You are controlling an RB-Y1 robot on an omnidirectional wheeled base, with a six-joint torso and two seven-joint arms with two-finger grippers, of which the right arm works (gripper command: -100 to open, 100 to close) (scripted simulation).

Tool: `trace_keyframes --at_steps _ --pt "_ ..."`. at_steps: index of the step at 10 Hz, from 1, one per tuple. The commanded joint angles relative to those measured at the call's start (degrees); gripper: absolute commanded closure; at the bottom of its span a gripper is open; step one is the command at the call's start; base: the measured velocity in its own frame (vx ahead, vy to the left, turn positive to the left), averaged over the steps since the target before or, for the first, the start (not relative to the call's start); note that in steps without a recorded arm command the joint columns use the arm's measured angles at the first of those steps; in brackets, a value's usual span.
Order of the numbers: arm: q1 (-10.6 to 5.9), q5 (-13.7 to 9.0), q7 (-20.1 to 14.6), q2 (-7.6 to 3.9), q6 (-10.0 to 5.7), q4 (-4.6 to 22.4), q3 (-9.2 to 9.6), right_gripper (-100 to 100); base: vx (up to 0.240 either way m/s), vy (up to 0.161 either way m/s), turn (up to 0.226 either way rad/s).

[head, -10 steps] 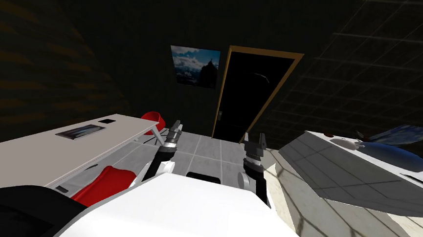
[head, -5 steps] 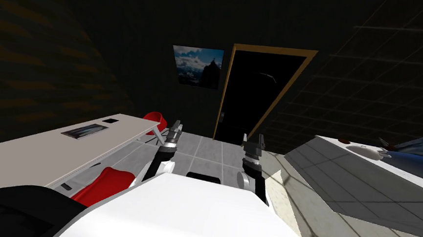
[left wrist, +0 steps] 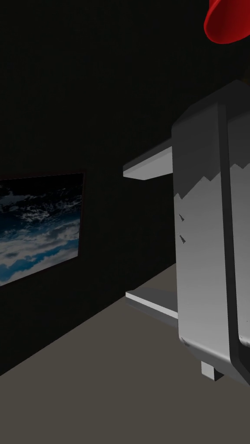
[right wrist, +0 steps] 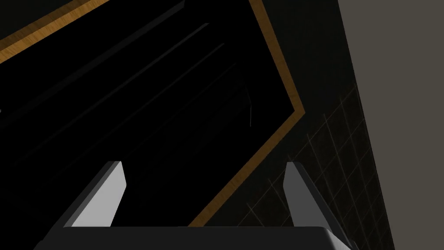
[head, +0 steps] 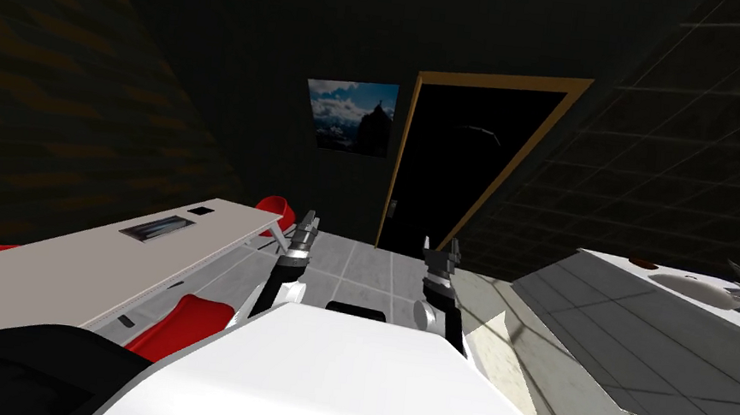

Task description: Pull the door open

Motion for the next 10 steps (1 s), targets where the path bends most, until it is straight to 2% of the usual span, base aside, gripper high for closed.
trace_keyframes --at_steps 1,10 --pt "-0.37 -2.2 -1.1 -0.47 0.14 1.3 -0.02 -100 0.109 0.012 0.072" --pt "-2.06 -14.0 -6.4 -2.16 1.26 7.9 0.67 -100 0.101 0.0 0.091"
